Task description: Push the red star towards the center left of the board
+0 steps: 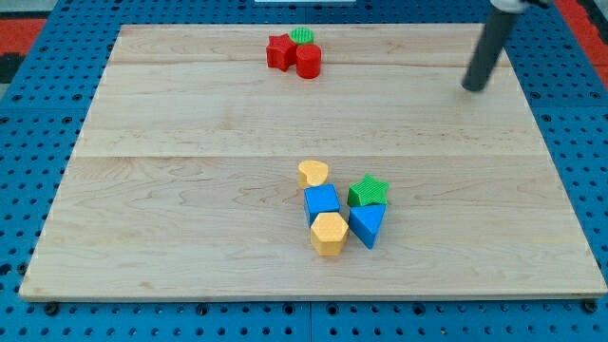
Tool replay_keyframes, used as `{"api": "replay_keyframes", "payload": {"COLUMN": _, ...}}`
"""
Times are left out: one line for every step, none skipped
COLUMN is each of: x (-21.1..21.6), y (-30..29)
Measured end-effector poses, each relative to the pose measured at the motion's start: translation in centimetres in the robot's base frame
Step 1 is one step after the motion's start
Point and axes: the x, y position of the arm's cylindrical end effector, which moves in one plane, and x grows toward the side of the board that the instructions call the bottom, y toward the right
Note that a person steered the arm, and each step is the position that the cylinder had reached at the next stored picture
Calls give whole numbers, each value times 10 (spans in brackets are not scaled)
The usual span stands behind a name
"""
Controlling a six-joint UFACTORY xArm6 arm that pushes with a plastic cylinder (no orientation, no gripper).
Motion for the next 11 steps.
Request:
{"api": "replay_keyframes", "payload": {"x": -70, "y": -37}}
{"api": "replay_keyframes", "payload": {"x": -76, "y": -126}}
{"api": "replay_keyframes", "payload": {"x": -55, "y": -227}}
{"api": "replay_keyframes", "payload": {"x": -18, "y": -312}}
{"api": "replay_keyframes", "payload": {"x": 8, "y": -335}}
{"api": "replay_keyframes", "payload": {"x": 8, "y": -335}}
{"api": "replay_keyframes", "payload": {"x": 25, "y": -359}}
{"api": "replay_keyframes", "payload": {"x": 3, "y": -366}}
{"api": "replay_keyframes", "payload": {"x": -27, "y": -383}}
{"api": "replay_keyframes", "payload": {"x": 21, "y": -435}}
{"api": "replay_keyframes", "payload": {"x": 108, "y": -435}}
